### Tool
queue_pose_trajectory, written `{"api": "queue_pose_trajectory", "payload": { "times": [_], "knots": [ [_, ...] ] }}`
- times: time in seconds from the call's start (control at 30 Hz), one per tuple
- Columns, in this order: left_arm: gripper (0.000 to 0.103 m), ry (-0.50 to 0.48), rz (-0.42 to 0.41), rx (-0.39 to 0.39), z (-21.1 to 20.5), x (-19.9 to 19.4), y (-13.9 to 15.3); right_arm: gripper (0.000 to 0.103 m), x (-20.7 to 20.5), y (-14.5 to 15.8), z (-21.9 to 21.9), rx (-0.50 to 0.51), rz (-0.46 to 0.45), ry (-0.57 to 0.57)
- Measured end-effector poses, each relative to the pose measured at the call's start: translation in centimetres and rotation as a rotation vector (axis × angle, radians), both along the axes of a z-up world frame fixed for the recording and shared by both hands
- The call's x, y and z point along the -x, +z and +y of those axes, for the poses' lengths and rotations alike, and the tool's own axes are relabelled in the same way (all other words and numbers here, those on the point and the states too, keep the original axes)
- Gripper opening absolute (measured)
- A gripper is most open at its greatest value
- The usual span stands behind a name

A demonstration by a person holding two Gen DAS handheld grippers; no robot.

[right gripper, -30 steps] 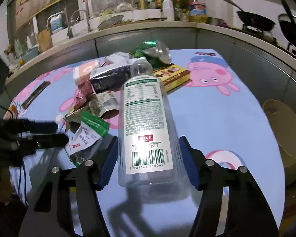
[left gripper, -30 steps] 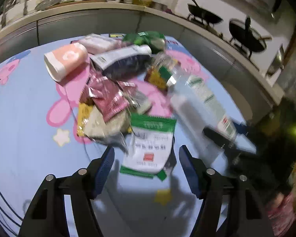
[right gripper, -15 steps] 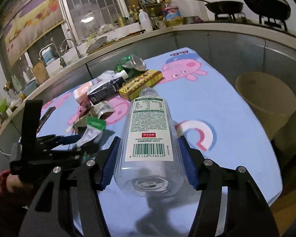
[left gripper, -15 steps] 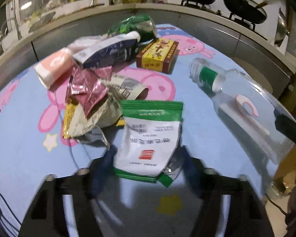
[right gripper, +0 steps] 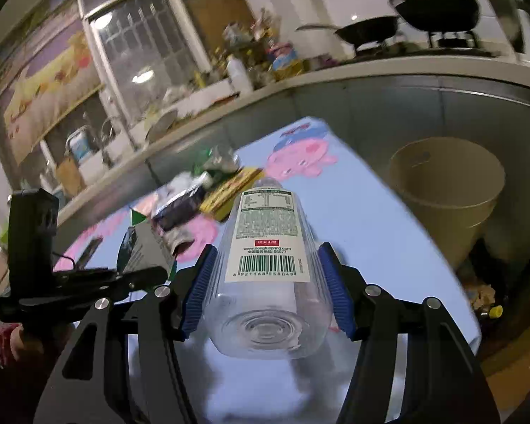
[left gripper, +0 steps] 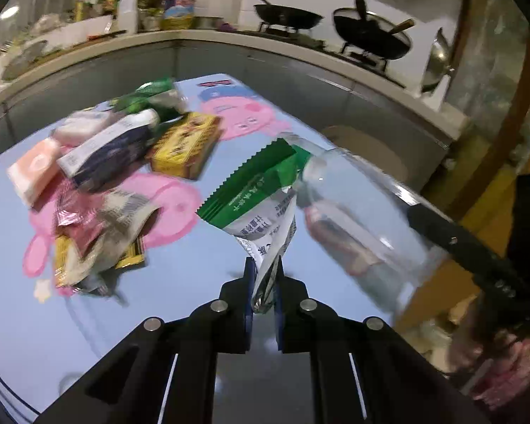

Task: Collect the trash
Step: 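Grasp the green-and-white snack bag by its edge with the left tool, then carry the bottle and snack bag over the bin and open both tools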

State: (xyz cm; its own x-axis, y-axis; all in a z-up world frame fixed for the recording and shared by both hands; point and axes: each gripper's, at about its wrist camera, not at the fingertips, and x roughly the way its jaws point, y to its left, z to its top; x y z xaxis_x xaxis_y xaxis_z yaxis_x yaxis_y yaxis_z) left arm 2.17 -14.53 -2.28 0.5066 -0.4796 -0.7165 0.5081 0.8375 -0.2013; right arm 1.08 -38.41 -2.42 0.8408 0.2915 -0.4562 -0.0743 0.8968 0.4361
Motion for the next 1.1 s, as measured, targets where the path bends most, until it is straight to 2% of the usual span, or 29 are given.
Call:
{"api": "queue_pose_trajectory", "payload": {
  "times": [0.2,0.5,0.6,0.63,0.83,0.93,1.0,1.1],
  "knots": [
    [0.010,-0.100,0.050,0.098,-5.2,-2.2,1.4,0.058,0.3,0.0,-4.2,-0.029,-0.032,-0.144],
    [0.010,-0.261,0.113,0.157,-16.9,-7.0,1.2,0.058,-2.1,-1.1,-11.4,-0.004,-0.032,-0.363],
    [0.010,-0.306,0.178,0.185,-20.3,-9.6,0.3,0.057,-4.0,-1.8,-13.6,0.005,-0.006,-0.410],
    [0.010,-0.315,0.227,0.200,-21.7,-11.1,-0.5,0.057,-4.4,-2.0,-14.0,0.003,-0.005,-0.415],
    [0.010,-0.267,0.381,0.225,-25.2,-16.3,-4.0,0.057,-7.1,-2.7,-16.1,0.038,0.023,-0.459],
    [0.010,-0.256,0.411,0.206,-26.6,-17.6,-5.0,0.057,-8.7,-3.1,-16.8,0.047,0.038,-0.472],
    [0.016,-0.248,0.427,0.176,-27.3,-18.0,-5.6,0.058,-9.8,-3.3,-16.8,0.073,0.048,-0.481],
    [0.021,-0.208,0.442,0.142,-27.6,-18.6,-5.9,0.068,-11.0,-3.7,-16.4,0.090,0.067,-0.454]
  ]
}}
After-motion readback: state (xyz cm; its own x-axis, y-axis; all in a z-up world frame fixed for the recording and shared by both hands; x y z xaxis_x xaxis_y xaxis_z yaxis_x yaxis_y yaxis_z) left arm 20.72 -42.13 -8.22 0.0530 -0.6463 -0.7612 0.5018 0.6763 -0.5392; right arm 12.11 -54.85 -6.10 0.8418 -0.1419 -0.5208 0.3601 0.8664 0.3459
